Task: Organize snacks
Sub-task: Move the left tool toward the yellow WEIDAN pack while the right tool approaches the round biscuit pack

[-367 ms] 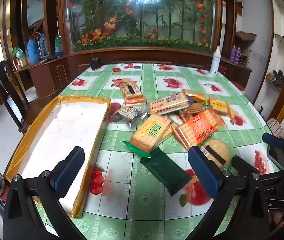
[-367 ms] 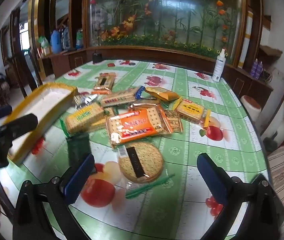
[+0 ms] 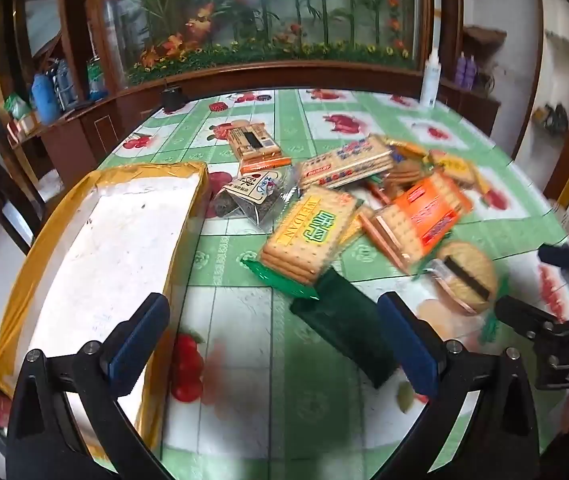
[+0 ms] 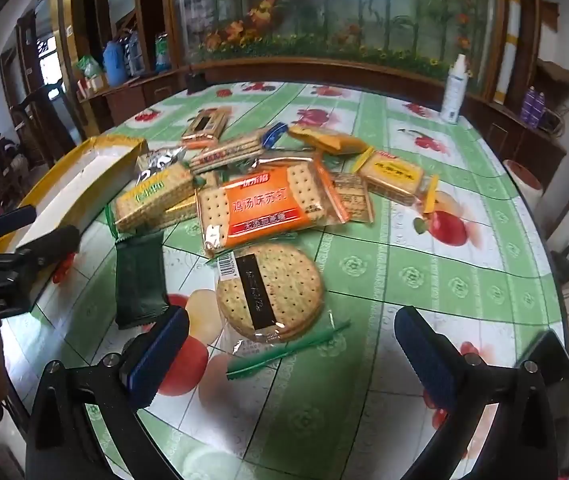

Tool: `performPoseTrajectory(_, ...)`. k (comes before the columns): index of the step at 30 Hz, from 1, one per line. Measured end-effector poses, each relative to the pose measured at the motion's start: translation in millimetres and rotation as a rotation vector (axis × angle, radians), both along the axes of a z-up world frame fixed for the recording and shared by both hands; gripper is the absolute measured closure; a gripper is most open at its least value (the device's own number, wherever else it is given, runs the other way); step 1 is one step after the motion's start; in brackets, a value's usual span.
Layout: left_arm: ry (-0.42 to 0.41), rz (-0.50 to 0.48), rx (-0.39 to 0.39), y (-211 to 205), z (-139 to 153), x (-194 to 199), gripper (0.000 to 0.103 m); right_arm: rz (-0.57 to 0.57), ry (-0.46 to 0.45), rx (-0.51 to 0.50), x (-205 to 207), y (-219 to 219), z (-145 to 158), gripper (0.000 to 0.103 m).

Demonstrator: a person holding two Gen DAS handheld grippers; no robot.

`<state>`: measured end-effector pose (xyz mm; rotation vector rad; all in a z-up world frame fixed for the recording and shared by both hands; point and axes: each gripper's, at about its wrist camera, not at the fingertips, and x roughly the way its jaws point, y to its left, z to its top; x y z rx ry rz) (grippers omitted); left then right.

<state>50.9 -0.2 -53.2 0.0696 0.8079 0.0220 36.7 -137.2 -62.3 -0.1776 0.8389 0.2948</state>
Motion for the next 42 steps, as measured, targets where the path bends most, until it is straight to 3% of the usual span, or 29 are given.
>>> performPoseTrajectory(6,0.007,-0.036,0.065,-10,-5,24,0.000,0.049,0.040,-0.018,22,-12,-4,0.000)
performPoseTrajectory(23,0.045,-0.092,0.086,-25,-10,61,0.000,0.063,0.065,-0.036,44,-20,-28,0.000)
performPoseTrajectory(34,-0.081,-0.069,0.049,-20,17,43,0.000,0.049,0.024,-0.010,38,-24,-14,0.000)
performPoseTrajectory(42,-0.070,-0.071,0.050,-20,15,46,0.000,0.023,-0.003,-0.065,34,-18,-11,0.000)
